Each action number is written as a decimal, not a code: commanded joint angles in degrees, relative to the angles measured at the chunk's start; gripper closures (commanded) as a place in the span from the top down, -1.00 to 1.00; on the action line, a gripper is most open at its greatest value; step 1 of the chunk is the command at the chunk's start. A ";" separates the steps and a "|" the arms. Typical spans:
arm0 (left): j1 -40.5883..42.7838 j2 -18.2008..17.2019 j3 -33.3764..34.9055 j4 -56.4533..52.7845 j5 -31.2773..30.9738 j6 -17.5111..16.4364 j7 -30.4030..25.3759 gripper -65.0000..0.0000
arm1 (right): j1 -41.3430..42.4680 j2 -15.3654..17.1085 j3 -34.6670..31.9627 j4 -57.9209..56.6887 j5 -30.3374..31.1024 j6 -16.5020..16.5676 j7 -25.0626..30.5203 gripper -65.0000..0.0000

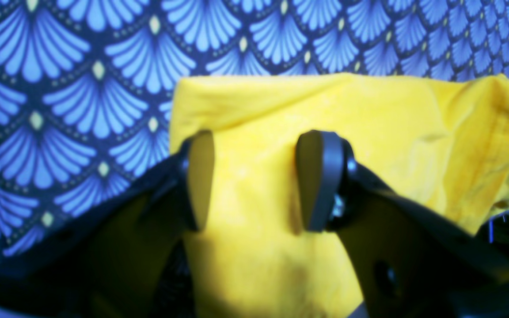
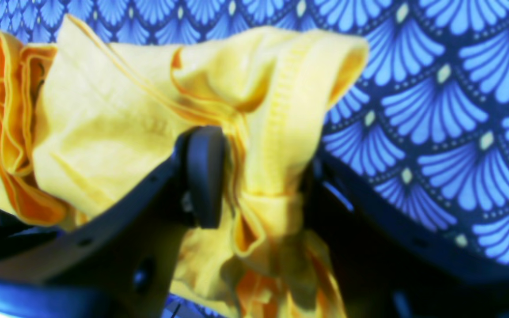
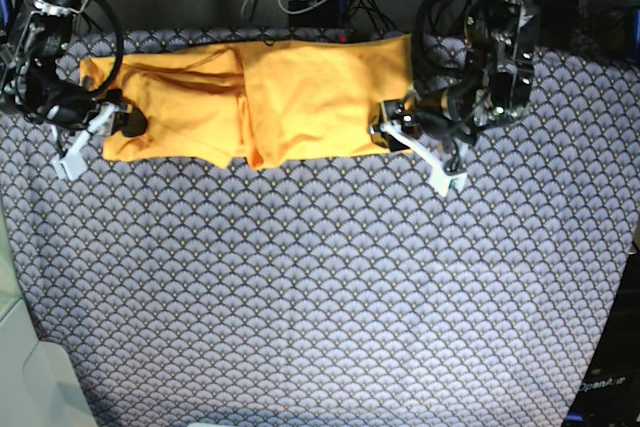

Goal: Fold the T-shirt properly
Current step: 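Release the folded end and reposition both grippers at the bundle edges, then grasp the bundle with the right gripper and fold it toward the left gripper, then lay the folded end onto the bundle with the right gripper and press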

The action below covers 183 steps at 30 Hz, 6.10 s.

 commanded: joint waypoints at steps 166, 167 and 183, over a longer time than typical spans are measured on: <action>17.20 -8.16 -38.19 17.36 4.01 -0.16 20.25 -0.07 | 2.60 -11.40 -51.36 19.22 -1.91 0.17 11.13 -0.94; 17.29 -8.60 -38.81 17.36 4.01 -0.16 20.25 -0.07 | 2.16 -10.79 -51.54 18.87 -1.91 0.17 12.01 -0.94; 17.20 -11.50 -44.17 17.27 3.65 -0.16 20.25 -0.07 | 3.30 -8.15 -64.28 23.44 -1.73 0.17 12.54 -0.94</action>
